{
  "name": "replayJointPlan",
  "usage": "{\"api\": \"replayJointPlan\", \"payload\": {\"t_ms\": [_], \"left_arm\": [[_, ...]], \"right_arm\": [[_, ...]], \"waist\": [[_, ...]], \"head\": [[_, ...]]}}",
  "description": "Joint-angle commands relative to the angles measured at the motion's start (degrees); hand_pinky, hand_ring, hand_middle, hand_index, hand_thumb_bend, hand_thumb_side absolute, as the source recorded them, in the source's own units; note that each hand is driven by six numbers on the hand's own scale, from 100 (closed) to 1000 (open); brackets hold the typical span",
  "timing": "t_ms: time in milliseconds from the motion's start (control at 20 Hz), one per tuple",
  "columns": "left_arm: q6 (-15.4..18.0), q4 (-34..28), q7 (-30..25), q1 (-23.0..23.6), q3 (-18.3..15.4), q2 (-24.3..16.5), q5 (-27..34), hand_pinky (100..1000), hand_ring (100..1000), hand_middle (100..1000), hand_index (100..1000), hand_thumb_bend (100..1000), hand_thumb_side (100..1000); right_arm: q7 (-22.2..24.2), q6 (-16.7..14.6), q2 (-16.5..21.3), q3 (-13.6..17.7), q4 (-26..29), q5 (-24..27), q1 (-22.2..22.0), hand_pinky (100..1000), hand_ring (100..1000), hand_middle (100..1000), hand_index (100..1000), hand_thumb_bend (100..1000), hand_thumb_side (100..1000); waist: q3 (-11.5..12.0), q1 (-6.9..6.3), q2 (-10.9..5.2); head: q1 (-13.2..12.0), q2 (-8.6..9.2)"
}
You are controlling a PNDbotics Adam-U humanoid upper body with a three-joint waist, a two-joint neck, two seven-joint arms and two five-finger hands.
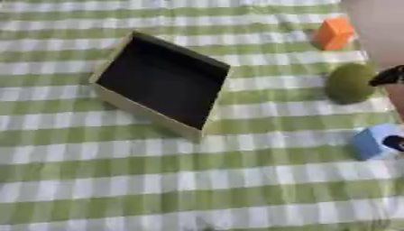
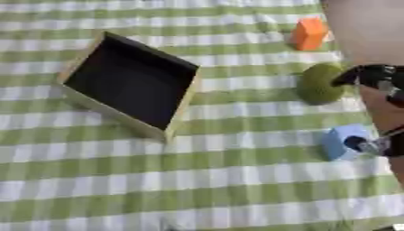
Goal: Pick up objects on the table and place them in the box.
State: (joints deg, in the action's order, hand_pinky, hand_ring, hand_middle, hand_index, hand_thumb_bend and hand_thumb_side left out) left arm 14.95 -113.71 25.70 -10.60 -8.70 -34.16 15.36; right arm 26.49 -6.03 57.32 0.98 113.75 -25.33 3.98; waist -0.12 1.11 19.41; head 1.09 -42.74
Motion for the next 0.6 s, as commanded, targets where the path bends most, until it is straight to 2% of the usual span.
{"api": "replayJointPlan", "payload": {"t_ms": [50, 600], "left_arm": [[-0.05, -0.88, 0.09, -0.09, -0.38, -0.87, 0.17, 813, 801, 845, 859, 192, 824], [-0.18, -0.88, 0.08, -0.01, -0.3, -0.86, 0.21, 813, 802, 845, 858, 191, 826]], "right_arm": [[0.86, 0.24, 2.6, 0.41, 0.84, -0.48, -0.07, 923, 945, 868, 918, 480, 170], [2.44, 1.38, 2.19, 0.87, 0.8, -1.34, -1.55, 925, 953, 876, 918, 489, 189]], "waist": [[-0.11, -0.68, -1.88], [-0.3, -0.76, -1.85]], "head": [[0.05, -0.19], [-0.19, -0.03]]}}
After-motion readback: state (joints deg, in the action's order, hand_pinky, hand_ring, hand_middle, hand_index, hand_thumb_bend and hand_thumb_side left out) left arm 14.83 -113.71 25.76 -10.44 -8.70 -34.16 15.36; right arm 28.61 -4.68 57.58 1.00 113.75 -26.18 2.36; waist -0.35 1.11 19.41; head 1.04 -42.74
